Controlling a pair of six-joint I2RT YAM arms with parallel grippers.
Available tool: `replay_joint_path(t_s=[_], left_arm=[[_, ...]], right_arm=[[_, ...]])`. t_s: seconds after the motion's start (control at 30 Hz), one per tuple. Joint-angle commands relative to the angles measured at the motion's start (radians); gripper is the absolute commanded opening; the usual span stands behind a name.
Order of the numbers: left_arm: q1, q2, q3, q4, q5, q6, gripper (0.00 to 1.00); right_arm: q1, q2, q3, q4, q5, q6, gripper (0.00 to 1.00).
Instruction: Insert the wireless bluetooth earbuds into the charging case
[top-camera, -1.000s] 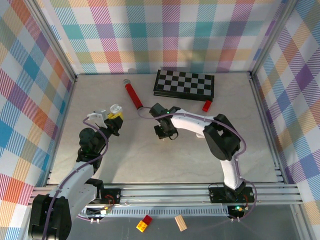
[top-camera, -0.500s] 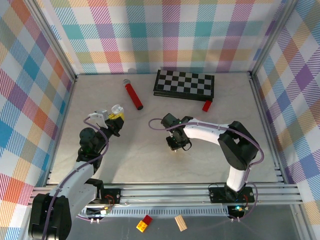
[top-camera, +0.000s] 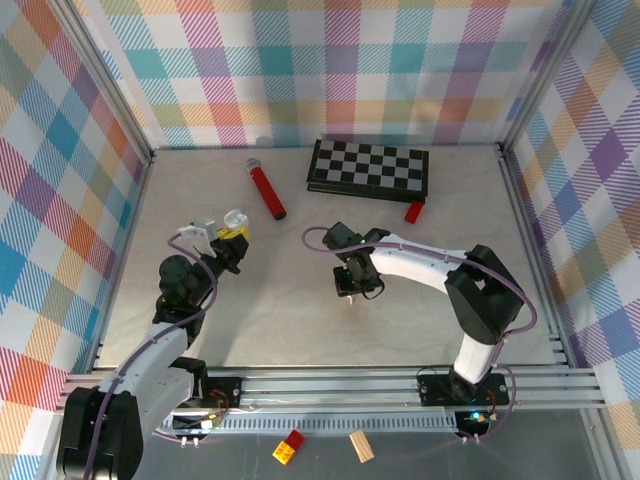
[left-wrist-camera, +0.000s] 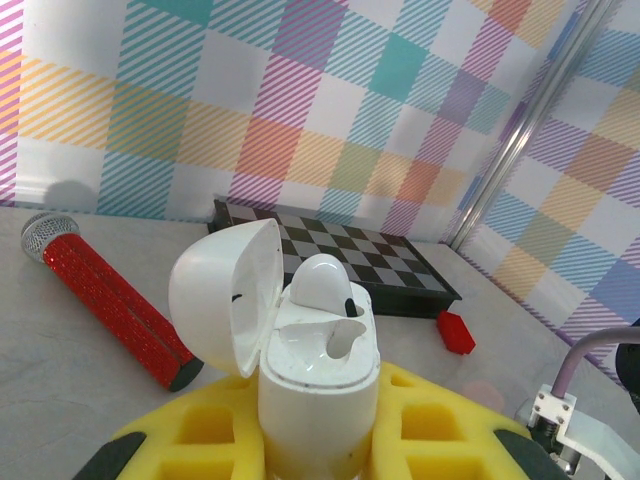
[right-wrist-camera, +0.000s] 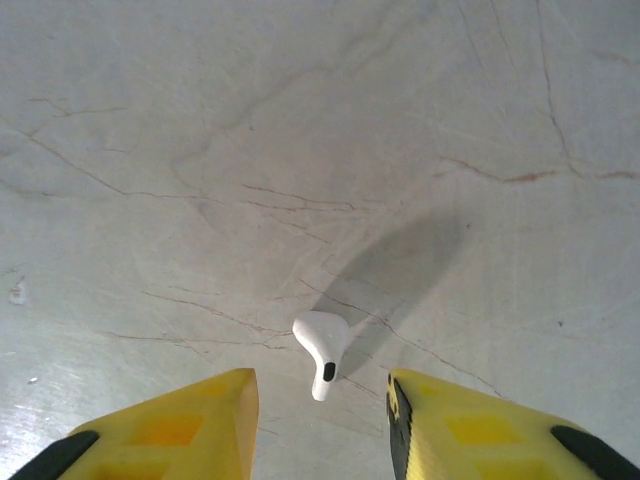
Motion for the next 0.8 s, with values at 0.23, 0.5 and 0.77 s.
replay_joint_path(t_s=[0.23, 0.5, 0.77], left_arm=[[0.01, -0.001, 0.021, 0.018, 0.032, -0.011, 0.05], [0.01, 0.0, 0.021, 0.009, 0.033, -0.006, 0.05], [0.009, 0.002, 0.018, 0.009, 0.032, -0.005, 0.05]], right_arm=[[-0.003, 0.087, 0.055, -0.052, -0.001, 0.009, 0.33], [-0.012, 0.135, 0.087, -0.041, -0.019, -0.019, 0.29], [-0.012, 0.145, 0.065, -0.027, -0.035, -0.02, 0.25]])
